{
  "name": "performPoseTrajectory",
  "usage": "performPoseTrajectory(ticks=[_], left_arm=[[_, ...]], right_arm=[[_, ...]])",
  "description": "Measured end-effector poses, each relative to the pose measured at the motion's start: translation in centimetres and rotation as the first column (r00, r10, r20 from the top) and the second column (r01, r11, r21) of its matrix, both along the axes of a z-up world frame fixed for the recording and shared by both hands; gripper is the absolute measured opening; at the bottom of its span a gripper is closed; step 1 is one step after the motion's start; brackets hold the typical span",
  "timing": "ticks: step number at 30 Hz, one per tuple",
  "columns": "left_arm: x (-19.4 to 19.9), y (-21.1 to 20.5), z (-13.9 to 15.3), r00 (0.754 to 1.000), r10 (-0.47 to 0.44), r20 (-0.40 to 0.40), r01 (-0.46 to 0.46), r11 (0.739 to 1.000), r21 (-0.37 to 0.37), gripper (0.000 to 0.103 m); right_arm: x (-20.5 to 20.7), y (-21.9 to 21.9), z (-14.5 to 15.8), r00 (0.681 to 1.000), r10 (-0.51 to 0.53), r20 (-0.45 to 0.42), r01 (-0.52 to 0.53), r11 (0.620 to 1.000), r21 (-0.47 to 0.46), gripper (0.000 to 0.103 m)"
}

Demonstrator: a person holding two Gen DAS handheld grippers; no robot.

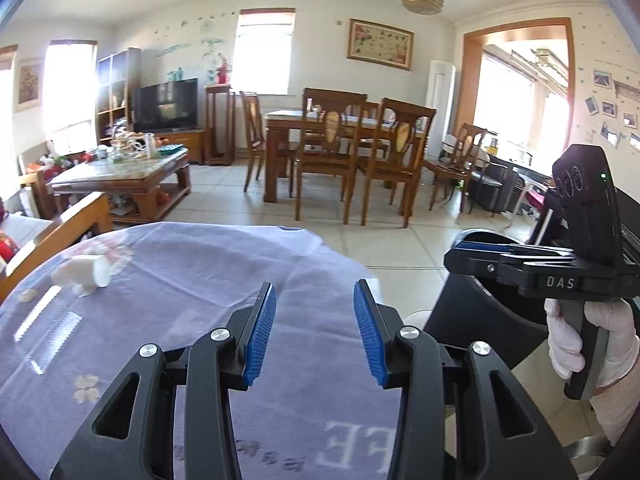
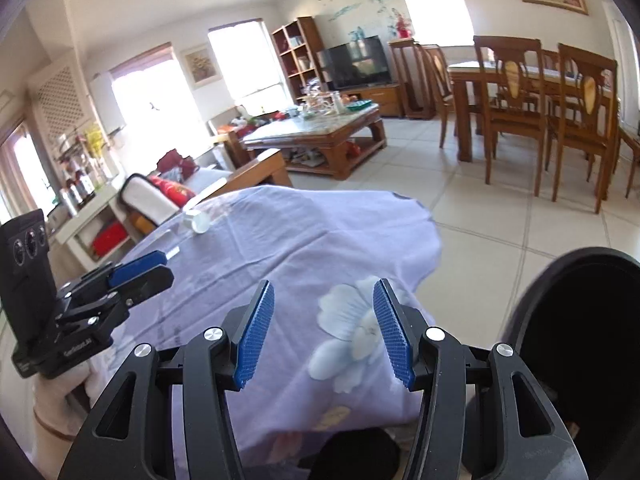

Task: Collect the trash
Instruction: 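Move both tools back over the table, then grasp the clear plastic tray with the left tool while the right tool grasps the white paper cup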

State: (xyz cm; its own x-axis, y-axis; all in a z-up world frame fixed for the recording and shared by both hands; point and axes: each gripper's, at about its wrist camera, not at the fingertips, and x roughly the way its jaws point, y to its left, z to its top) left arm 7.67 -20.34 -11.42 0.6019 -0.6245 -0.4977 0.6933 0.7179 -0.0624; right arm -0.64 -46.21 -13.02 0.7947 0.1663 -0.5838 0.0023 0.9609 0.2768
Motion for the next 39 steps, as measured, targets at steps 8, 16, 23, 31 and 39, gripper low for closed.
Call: performPoseTrajectory(ticks=[8,16,23,31,39], left_arm=[[5.5,9.7,-0.3,0.979,0.204,0.023,-0.205,0.977,0.063,0.05],[10.2,17.5,-1.7,0.945,0.326,0.003,-0.325,0.941,0.096,0.055],[14.2,19.7,-3.0,0.938,0.338,-0.077,-0.324,0.933,0.156,0.059],[17.0,19.6,-4.7,0.938,0.315,-0.143,-0.28,0.934,0.221,0.06],[18.6,19.8,-5.8,0.932,0.292,-0.214,-0.247,0.945,0.216,0.059]], right_arm=[[8.7,10.1,0.4,0.984,0.179,-0.02,-0.18,0.984,-0.006,0.052],[17.5,18.3,-0.2,0.954,0.295,-0.059,-0.298,0.954,-0.044,0.058],[25.3,23.4,-1.0,0.934,0.342,-0.1,-0.35,0.933,-0.082,0.067],[32.8,25.8,-3.9,0.916,0.363,-0.17,-0.382,0.918,-0.102,0.067],[38.2,27.4,-6.8,0.897,0.368,-0.245,-0.398,0.914,-0.085,0.067]])
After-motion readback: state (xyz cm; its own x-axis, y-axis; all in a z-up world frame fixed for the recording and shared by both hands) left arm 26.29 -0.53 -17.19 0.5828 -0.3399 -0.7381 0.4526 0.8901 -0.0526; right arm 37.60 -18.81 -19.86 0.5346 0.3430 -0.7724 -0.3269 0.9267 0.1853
